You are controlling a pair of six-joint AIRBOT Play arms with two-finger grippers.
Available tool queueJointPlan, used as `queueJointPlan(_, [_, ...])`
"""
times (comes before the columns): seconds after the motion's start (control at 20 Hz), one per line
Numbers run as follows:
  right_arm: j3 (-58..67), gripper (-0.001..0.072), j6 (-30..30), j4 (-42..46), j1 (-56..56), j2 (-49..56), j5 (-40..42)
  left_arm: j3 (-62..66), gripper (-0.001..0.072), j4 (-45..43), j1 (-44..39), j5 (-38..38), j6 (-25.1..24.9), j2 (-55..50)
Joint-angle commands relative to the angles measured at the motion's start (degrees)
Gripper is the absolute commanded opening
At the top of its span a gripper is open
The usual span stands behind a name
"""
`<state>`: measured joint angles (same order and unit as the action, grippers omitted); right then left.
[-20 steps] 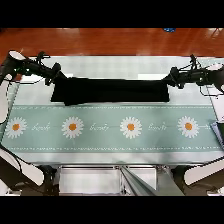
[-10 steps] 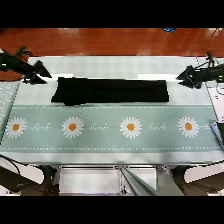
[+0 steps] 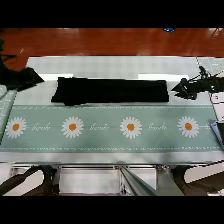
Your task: Fold the shirts.
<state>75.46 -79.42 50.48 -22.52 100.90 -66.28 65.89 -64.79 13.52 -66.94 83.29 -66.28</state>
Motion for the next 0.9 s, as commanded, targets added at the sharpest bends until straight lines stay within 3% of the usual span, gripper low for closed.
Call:
queueJointPlan(0.0, [-1.0,0.0408,2.5,-8.8,2.0,3.1,1.0,-10.9,0.0503,0.6,-4.7,8.2,0.1,6.6])
queueJointPlan(0.2, [1.3,0.0392,3.8,-11.1,7.7,6.0,1.4,-11.8,0.0503,2.7,-10.0,10.8,0.5,4.3])
queueJointPlan(0.25, [2.4,0.0277,3.8,-11.0,9.0,6.4,1.4,-11.8,0.0503,3.4,-11.3,11.5,0.5,3.5])
queueJointPlan(0.3, [3.6,0.0108,4.2,-11.0,10.0,6.4,1.1,-11.8,0.0502,3.4,-12.6,12.1,0.5,2.8])
queueJointPlan(0.35, [5.1,0.0031,5.1,-10.9,10.6,6.0,-0.4,-11.8,0.0478,3.3,-13.6,12.5,0.5,2.1])
queueJointPlan(0.4, [6.2,0.0031,5.4,-11.0,10.5,5.0,-2.1,-11.7,0.0306,3.4,-14.3,12.6,0.5,1.5])
queueJointPlan(0.45, [6.3,0.0031,5.4,-11.1,10.1,3.3,-3.1,-11.6,0.0053,3.5,-14.7,12.9,0.5,0.9])
queueJointPlan(0.55, [4.1,0.0031,7.3,-8.9,9.8,-2.6,-6.8,-11.6,0.0021,5.3,-16.2,15.8,0.3,0.5])
queueJointPlan(0.7, [-5.0,0.0031,6.1,-1.1,9.7,-16.7,-3.8,-11.2,0.0021,9.1,-22.7,24.8,0.4,-1.0])
queueJointPlan(0.85, [-14.0,0.0031,5.5,4.2,9.3,-31.9,-4.2,-5.9,0.002,12.6,-30.4,26.1,0.4,-8.6])
